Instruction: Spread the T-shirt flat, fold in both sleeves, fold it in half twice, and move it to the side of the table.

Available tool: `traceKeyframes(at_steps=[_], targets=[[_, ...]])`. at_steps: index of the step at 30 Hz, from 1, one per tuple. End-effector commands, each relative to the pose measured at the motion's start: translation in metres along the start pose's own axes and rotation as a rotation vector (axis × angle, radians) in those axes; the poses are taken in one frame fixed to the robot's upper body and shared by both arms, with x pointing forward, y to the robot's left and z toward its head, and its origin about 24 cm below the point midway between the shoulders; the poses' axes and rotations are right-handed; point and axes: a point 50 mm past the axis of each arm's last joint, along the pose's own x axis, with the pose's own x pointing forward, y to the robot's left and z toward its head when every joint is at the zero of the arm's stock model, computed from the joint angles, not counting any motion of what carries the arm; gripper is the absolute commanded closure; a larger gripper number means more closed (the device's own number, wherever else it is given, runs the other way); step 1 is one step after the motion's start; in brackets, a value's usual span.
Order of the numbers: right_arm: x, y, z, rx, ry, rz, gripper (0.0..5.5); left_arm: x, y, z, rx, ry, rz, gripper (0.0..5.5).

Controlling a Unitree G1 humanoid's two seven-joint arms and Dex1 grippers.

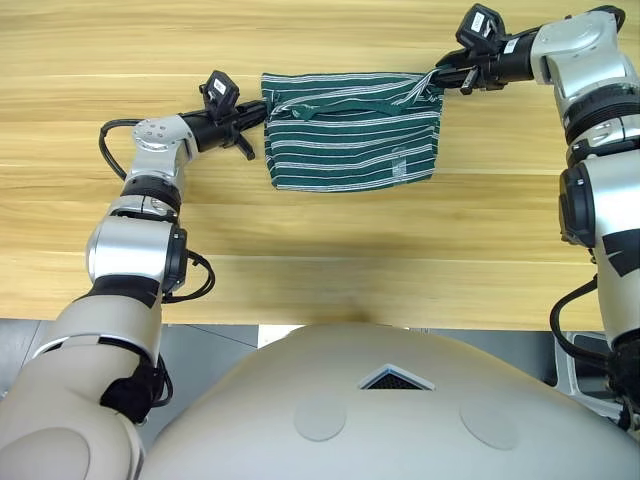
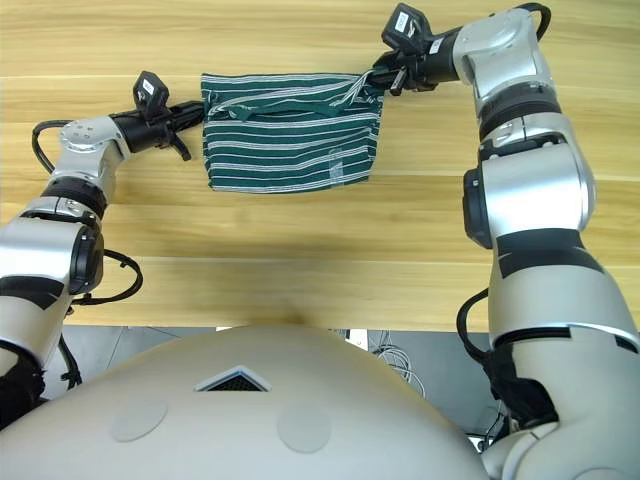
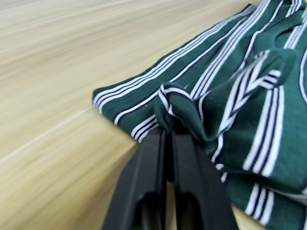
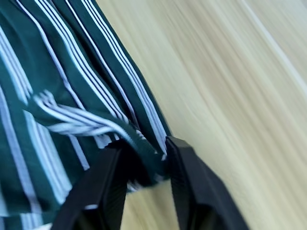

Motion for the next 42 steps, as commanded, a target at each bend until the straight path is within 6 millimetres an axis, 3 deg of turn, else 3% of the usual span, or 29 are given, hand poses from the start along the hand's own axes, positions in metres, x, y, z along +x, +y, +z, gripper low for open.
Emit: traceKeyframes(at_steps=[1, 4, 7, 9, 12, 14, 16, 18, 20, 23, 26, 27, 28, 30, 31, 34, 37, 39, 40, 42], targets=[[0.000, -0.003, -0.006, -0.028, 0.025, -0.096, 3.38, -0.011, 0.012, -0.006, -0.108, 0.001, 0.123, 4.78], [-0.006, -0.010, -0.005, -0.054, -0.008, -0.179, 2.85, -0.018, 0.022, -0.002, -0.205, -0.082, 0.219, 4.30], [-0.019, -0.015, 0.009, -0.028, -0.274, -0.208, 2.58, -0.011, 0.019, -0.004, -0.430, -0.160, 0.245, 3.80], [-0.018, -0.005, 0.010, -0.062, -0.424, -0.188, 2.58, -0.005, 0.017, -0.003, -0.586, -0.248, 0.266, 3.80], [0.014, 0.041, 0.018, -0.076, -0.633, -0.058, 2.58, -0.024, 0.038, 0.022, -0.787, -0.651, 0.307, 3.80], [0.040, 0.084, 0.030, -0.016, -0.743, 0.022, 2.58, -0.035, 0.046, 0.027, -0.695, -0.716, 0.390, 3.80], [0.058, 0.125, 0.043, 0.135, -0.806, 0.090, 2.58, -0.037, 0.041, 0.025, -0.532, -0.693, 0.437, 3.80], [0.081, 0.153, 0.054, 0.326, -0.759, 0.076, 2.58, -0.042, 0.031, 0.020, -0.367, -0.684, 0.466, 3.80], [0.108, 0.174, 0.056, 0.397, -0.570, 0.012, 2.58, -0.050, 0.021, 0.017, -0.243, -0.693, 0.499, 3.80], [0.134, 0.205, 0.045, 0.177, -0.240, 0.117, 2.58, -0.063, 0.007, 0.024, -0.138, -0.749, 0.521, 3.80], [0.141, 0.234, 0.029, 0.117, -0.100, 0.291, 2.58, -0.067, -0.004, 0.027, -0.095, -0.750, 0.557, 3.80], [0.136, 0.244, 0.028, 0.040, -0.115, 0.376, 2.58, -0.067, -0.005, 0.026, -0.094, -0.740, 0.576, 3.80], [0.125, 0.249, 0.026, -0.141, -0.164, 0.449, 2.58, -0.067, -0.005, 0.026, -0.088, -0.732, 0.599, 3.80], [0.096, 0.261, 0.016, -0.383, -0.223, 0.621, 2.58, -0.069, -0.004, 0.029, -0.071, -0.728, 0.624, 3.80], [0.075, 0.257, 0.005, -0.524, -0.238, 0.683, 2.58, -0.071, -0.004, 0.032, -0.063, -0.737, 0.626, 3.80], [0.002, 0.206, -0.021, -0.789, -0.206, 0.717, 2.58, -0.075, -0.006, 0.044, -0.012, -0.768, 0.624, 3.80], [-0.049, 0.153, -0.019, -0.751, -0.197, 0.533, 2.58, -0.079, -0.011, 0.056, 0.036, -0.800, 0.611, 3.80], [-0.064, 0.131, -0.010, -0.697, -0.254, 0.395, 2.58, -0.079, -0.016, 0.063, 0.066, -0.810, 0.586, 3.80], [-0.064, 0.125, -0.006, -0.666, -0.286, 0.340, 2.58, -0.077, -0.020, 0.067, 0.081, -0.809, 0.564, 3.80], [-0.061, 0.136, -0.005, -0.583, -0.394, 0.338, 2.58, -0.069, -0.033, 0.070, 0.166, -0.765, 0.490, 3.80]])
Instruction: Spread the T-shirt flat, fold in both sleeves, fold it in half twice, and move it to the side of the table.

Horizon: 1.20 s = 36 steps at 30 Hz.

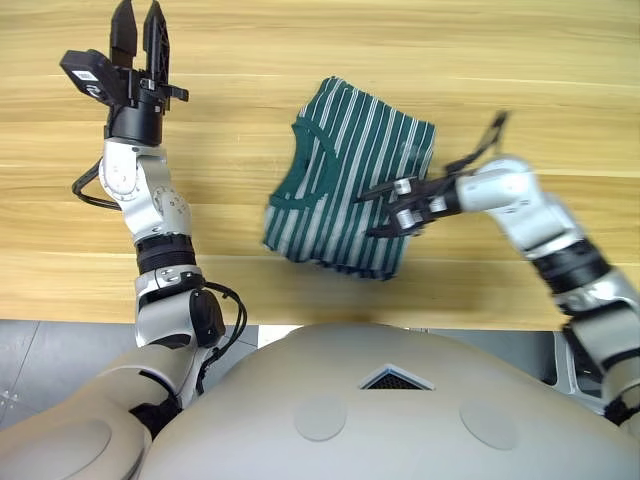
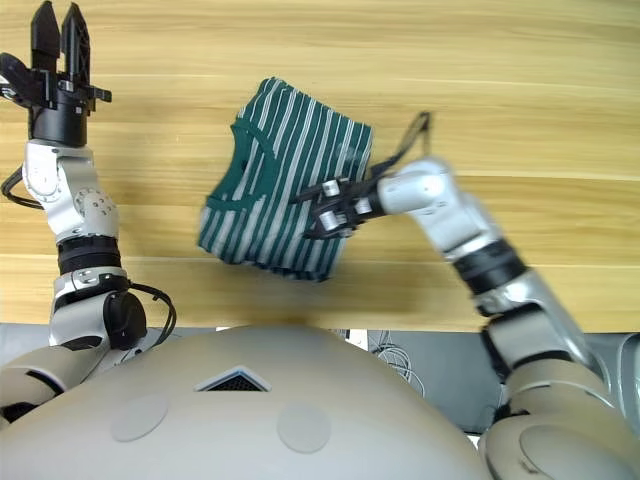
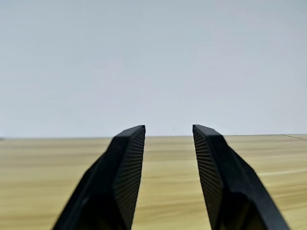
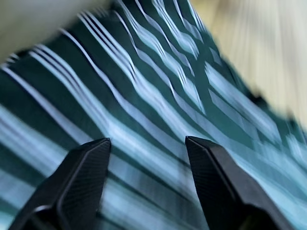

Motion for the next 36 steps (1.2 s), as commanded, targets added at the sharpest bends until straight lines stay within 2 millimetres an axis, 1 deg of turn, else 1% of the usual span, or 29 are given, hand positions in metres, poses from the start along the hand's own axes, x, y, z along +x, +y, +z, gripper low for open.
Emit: traceKeyframes(at_steps=[1, 3, 5, 7, 8, 9, 10, 11, 12, 13, 15, 18, 20, 22, 24, 27, 31, 32, 33, 34, 36], targets=[[0.005, 0.005, 0.017, 0.070, -0.200, -0.091, 2.58, 0.002, -0.028, 0.003, 0.116, 0.046, -0.198, 3.80], [0.001, 0.020, 0.024, 0.133, -0.298, -0.068, 2.58, -0.012, -0.041, -0.002, 0.274, 0.105, -0.400, 3.80], [-0.020, 0.032, 0.016, 0.236, -0.349, -0.041, 2.58, -0.033, -0.038, -0.005, 0.440, 0.205, -0.607, 3.80], [-0.040, 0.047, -0.011, 0.302, -0.233, -0.018, 2.58, -0.059, -0.027, -0.006, 0.624, 0.338, -0.831, 3.80], [-0.043, 0.059, -0.022, 0.334, -0.139, 0.011, 2.58, -0.077, -0.020, -0.004, 0.676, 0.417, -0.975, 3.80], [-0.043, 0.074, -0.030, 0.346, -0.063, 0.055, 2.58, -0.093, -0.009, 0.002, 0.723, 0.504, -1.093, 3.80], [-0.042, 0.085, -0.032, 0.353, -0.022, 0.094, 2.58, -0.103, 0.000, 0.007, 0.741, 0.574, -1.171, 3.80], [-0.040, 0.091, -0.030, 0.342, -0.012, 0.113, 2.58, -0.111, 0.006, 0.013, 0.756, 0.631, -1.239, 3.80], [-0.038, 0.093, -0.028, 0.327, -0.011, 0.118, 2.58, -0.115, 0.009, 0.016, 0.758, 0.663, -1.277, 3.80], [-0.035, 0.093, -0.025, 0.313, -0.011, 0.115, 2.58, -0.117, 0.005, 0.015, 0.761, 0.665, -1.328, 3.80], [-0.023, 0.091, -0.023, 0.254, 0.017, 0.101, 2.58, -0.117, -0.008, 0.009, 0.774, 0.624, -1.438, 3.80], [0.003, 0.086, -0.014, 0.140, 0.012, 0.075, 2.58, -0.124, -0.029, -0.009, 0.751, 0.576, -1.589, 3.80], [0.016, 0.081, -0.006, 0.079, -0.011, 0.055, 2.58, -0.123, -0.039, -0.016, 0.751, 0.507, -1.622, 3.80], [0.023, 0.079, 0.001, 0.033, -0.022, 0.039, 2.58, -0.122, -0.047, -0.019, 0.759, 0.420, -1.630, 3.80], [0.024, 0.080, 0.008, 0.007, -0.028, 0.036, 2.58, -0.123, -0.054, -0.019, 0.764, 0.335, -1.641, 3.80], [0.026, 0.083, 0.015, -0.020, -0.024, 0.034, 2.58, -0.123, -0.060, -0.019, 0.764, 0.265, -1.644, 3.80], [0.026, 0.088, 0.018, -0.032, 0.011, 0.046, 3.29, -0.132, -0.070, -0.026, 0.709, 0.240, -1.676, 3.76], [0.026, 0.088, 0.018, -0.035, 0.017, 0.046, 3.56, -0.133, -0.072, -0.027, 0.699, 0.234, -1.683, 4.00], [0.025, 0.088, 0.018, -0.036, 0.022, 0.043, 3.61, -0.133, -0.073, -0.029, 0.697, 0.233, -1.687, 4.03], [0.025, 0.088, 0.017, -0.036, 0.026, 0.042, 3.87, -0.132, -0.073, -0.032, 0.699, 0.234, -1.689, 4.30], [0.025, 0.087, 0.017, -0.032, 0.030, 0.039, 4.22, -0.130, -0.071, -0.037, 0.701, 0.251, -1.680, 4.63]])
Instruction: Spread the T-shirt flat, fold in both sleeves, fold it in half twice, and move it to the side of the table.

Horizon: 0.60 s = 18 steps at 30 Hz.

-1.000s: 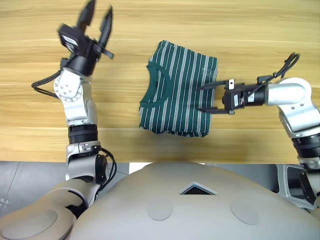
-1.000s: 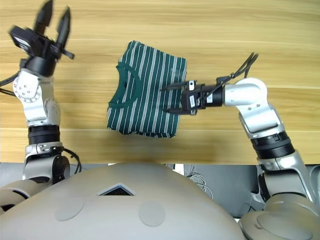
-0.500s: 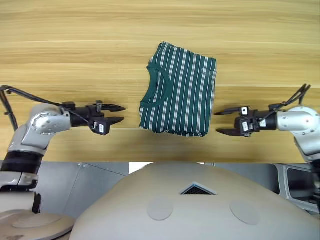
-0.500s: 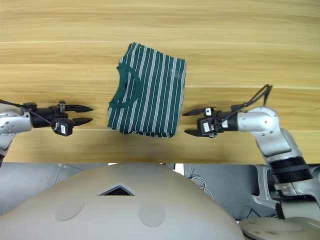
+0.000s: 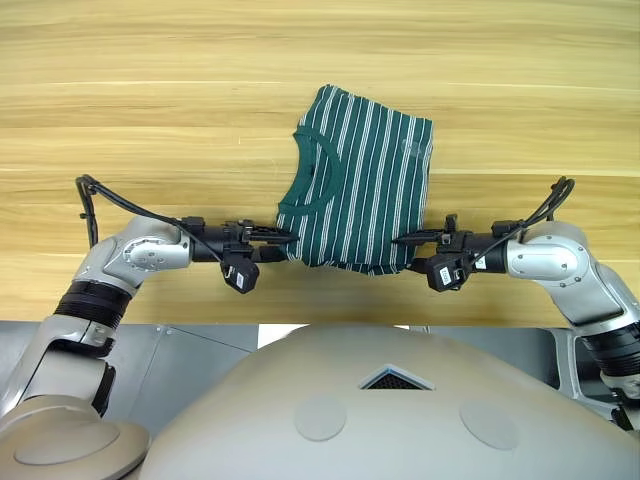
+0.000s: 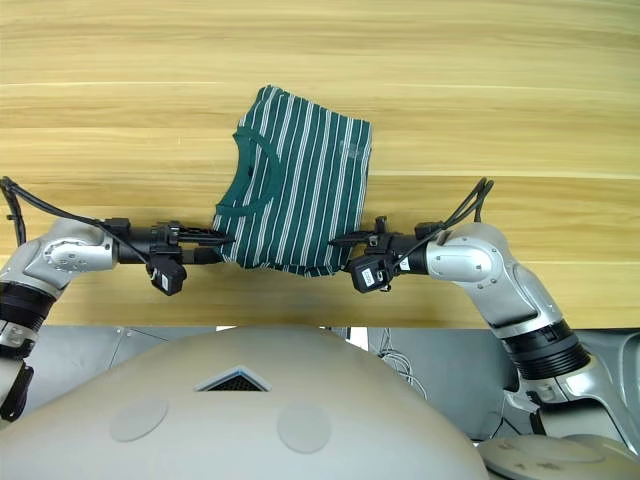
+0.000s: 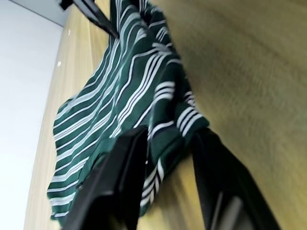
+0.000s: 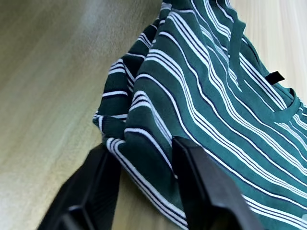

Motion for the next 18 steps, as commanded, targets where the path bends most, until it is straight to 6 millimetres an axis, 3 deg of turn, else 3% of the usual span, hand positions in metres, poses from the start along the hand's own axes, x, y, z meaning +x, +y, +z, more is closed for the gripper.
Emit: traceKeyframes(at_steps=[1, 7, 9, 18], targets=[[-0.001, 0.002, -0.003, 0.008, 0.033, 0.019, 4.42, 0.003, -0.013, -0.012, -0.048, 0.047, -0.093, 4.77], [0.000, 0.000, -0.006, 0.018, 0.044, 0.011, 5.28, -0.002, -0.019, -0.023, -0.094, 0.083, -0.101, 5.39], [-0.001, -0.001, -0.006, 0.021, 0.040, 0.007, 5.33, -0.004, -0.019, -0.026, -0.097, 0.091, -0.104, 5.50], [-0.001, -0.015, -0.003, 0.082, -0.069, -0.067, 5.33, 0.006, -0.019, -0.002, -0.160, -0.064, -0.028, 5.50]])
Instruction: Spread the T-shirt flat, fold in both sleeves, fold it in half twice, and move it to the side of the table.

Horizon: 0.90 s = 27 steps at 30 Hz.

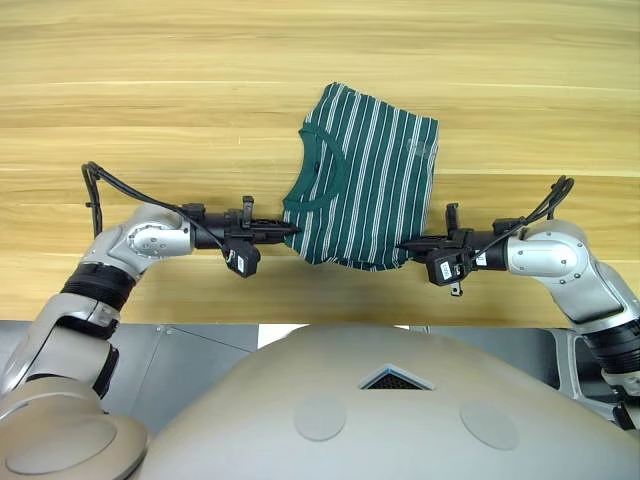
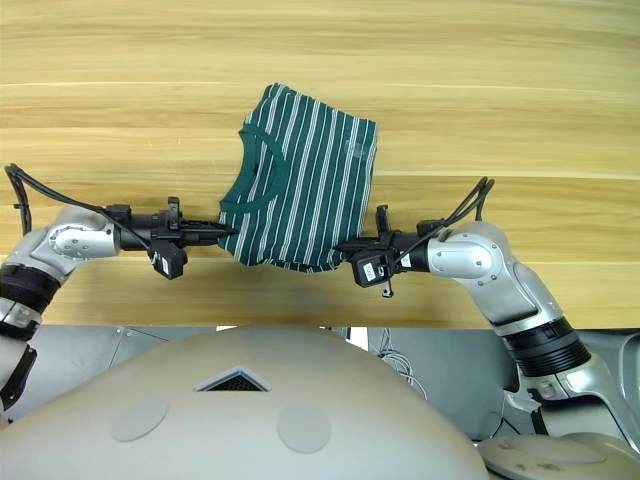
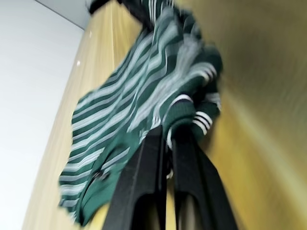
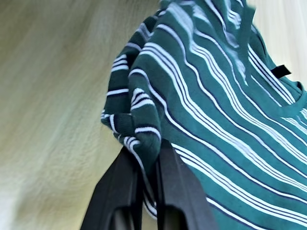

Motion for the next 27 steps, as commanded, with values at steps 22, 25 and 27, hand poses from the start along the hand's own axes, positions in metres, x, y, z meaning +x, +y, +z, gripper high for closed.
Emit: traceKeyframes(at_steps=[22, 25, 27], targets=[[-0.059, -0.147, -0.087, 0.678, -0.192, -0.058, 5.35, 0.027, 0.150, -0.082, -0.501, 0.189, 0.162, 5.50], [-0.057, -0.155, -0.088, 0.705, -0.194, -0.078, 5.35, 0.022, 0.145, -0.082, -0.511, 0.172, 0.156, 5.50], [-0.056, -0.159, -0.089, 0.730, -0.188, -0.111, 5.35, 0.021, 0.141, -0.083, -0.521, 0.173, 0.148, 5.50]])
